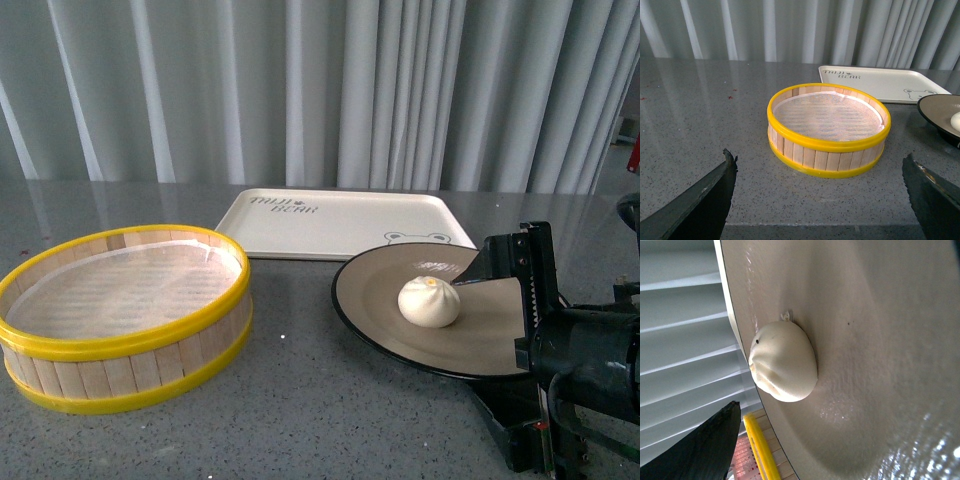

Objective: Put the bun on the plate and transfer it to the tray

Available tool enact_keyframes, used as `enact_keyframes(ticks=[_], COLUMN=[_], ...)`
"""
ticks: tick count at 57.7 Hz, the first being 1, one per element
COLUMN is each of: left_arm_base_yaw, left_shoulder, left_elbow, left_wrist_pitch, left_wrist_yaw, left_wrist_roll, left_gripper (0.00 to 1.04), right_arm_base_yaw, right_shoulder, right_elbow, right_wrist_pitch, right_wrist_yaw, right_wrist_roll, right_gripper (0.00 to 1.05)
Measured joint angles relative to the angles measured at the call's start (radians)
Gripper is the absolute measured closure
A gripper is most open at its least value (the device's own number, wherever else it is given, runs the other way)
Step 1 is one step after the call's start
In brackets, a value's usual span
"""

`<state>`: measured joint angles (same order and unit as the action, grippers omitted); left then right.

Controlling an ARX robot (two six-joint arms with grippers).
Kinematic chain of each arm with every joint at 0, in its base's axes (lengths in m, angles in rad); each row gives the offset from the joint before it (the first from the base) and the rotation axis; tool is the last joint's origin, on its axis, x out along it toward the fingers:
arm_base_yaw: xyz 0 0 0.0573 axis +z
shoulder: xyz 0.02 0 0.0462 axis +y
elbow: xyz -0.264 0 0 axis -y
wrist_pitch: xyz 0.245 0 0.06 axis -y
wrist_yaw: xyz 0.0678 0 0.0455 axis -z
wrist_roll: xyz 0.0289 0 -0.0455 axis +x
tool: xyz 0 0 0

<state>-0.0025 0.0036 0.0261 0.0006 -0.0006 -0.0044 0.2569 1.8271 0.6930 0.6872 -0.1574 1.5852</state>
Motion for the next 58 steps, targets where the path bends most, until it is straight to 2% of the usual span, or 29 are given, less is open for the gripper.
enact_keyframes(ticks=[3,9,12,19,25,28,43,58], left_arm_base_yaw=[0.000,0.000,0.000,0.000,0.000,0.000,0.000,0.000], left_shoulder=[0.000,0.000,0.000,0.000,0.000,0.000,0.000,0.000], left_elbow=[0.000,0.000,0.000,0.000,0.000,0.000,0.000,0.000], left_wrist_pitch=[0.000,0.000,0.000,0.000,0.000,0.000,0.000,0.000], left_wrist_yaw=[0.000,0.000,0.000,0.000,0.000,0.000,0.000,0.000], left_wrist_roll=[0.000,0.000,0.000,0.000,0.000,0.000,0.000,0.000], left_gripper=[0.07,0.07,0.07,0.07,0.07,0.07,0.07,0.07], right_arm_base_yaw=[0.005,0.020,0.026,0.028,0.016,0.008,-0.028,-0.090], right_shoulder=[0.000,0.005,0.012,0.015,0.013,0.007,-0.025,-0.083], right_elbow=[0.000,0.000,0.000,-0.001,-0.009,-0.014,-0.049,-0.046], right_wrist_pitch=[0.000,-0.001,0.000,0.002,0.008,0.010,0.047,0.125], right_wrist_yaw=[0.000,-0.003,-0.003,-0.003,-0.003,-0.004,-0.034,-0.113], right_wrist_roll=[0.000,0.000,0.001,0.004,0.016,0.013,-0.013,-0.031], right_gripper=[0.17,0.36,0.49,0.70,0.95,1.01,1.02,1.02])
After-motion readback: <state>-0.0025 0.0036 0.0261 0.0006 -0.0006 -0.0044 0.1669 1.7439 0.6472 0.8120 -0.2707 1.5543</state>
